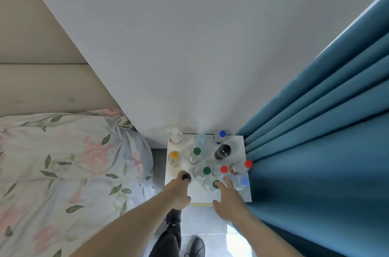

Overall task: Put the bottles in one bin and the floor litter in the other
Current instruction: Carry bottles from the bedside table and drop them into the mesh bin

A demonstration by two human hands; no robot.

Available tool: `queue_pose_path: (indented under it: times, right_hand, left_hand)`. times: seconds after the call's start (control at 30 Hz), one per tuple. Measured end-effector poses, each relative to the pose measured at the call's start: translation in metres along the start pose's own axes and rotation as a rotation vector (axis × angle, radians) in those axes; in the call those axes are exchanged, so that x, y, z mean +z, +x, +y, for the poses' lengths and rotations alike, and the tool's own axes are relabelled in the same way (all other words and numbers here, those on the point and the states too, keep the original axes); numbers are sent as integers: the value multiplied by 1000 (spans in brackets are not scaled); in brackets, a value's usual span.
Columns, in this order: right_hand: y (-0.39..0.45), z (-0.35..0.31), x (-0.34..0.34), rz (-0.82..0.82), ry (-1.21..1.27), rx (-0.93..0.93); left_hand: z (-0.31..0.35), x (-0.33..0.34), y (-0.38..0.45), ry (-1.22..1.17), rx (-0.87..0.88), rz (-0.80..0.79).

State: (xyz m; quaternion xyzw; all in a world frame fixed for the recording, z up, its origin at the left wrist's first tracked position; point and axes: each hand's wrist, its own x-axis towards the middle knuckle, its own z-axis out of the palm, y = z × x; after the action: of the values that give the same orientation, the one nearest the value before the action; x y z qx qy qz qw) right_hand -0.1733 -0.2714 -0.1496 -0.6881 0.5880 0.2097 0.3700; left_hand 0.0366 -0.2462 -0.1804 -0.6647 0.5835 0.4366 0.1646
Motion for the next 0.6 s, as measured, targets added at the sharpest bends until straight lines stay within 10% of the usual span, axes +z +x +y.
queue_pose_path:
  times: [0.6]
  right_hand:
    - [50,4,30,76,197,105]
  left_hand:
    - [-38,35,55,-176,75,-40]
